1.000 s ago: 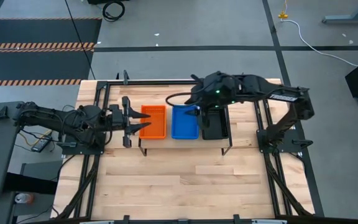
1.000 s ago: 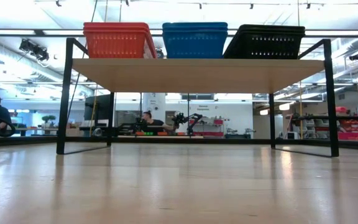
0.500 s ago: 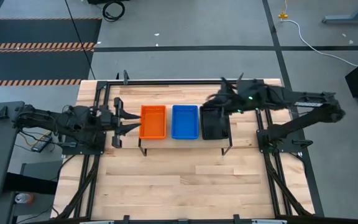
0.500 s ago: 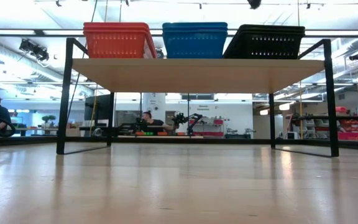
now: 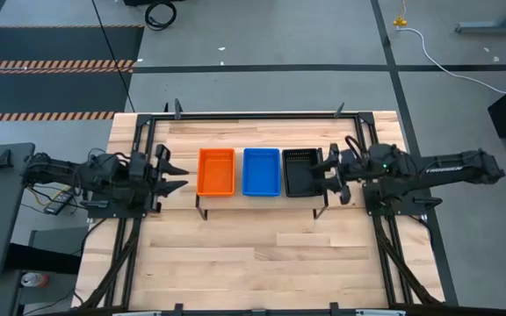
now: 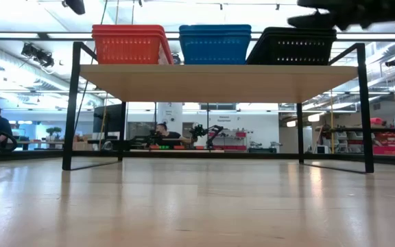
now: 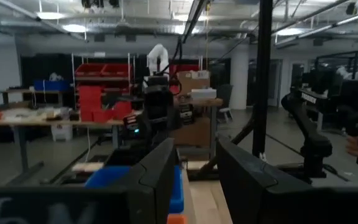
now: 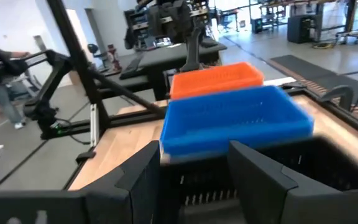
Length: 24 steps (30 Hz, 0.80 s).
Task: Stack baskets on shelf by color
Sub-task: Return to Home Position
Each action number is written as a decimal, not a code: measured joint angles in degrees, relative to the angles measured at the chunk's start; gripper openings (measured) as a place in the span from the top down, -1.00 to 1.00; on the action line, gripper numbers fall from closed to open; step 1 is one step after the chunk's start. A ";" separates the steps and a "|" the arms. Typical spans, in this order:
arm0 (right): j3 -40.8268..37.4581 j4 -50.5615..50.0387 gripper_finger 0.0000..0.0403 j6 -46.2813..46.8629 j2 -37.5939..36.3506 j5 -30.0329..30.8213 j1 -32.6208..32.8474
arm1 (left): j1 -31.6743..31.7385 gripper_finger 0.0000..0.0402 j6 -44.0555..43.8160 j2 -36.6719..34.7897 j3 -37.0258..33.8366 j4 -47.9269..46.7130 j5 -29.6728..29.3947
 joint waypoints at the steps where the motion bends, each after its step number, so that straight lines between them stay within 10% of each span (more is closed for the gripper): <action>1: -1.96 0.63 0.04 -0.11 -1.67 0.01 0.36 | 0.00 0.38 -0.31 0.08 -0.05 -0.48 -0.22; 11: -13.75 0.72 0.04 -3.59 -21.27 0.47 4.76 | 0.00 0.38 -1.75 -1.53 -0.02 -9.69 -4.35; 24: -21.78 -8.70 0.04 -4.10 -35.61 2.37 5.83 | 1.29 0.38 -0.68 -11.66 -13.82 2.39 -3.54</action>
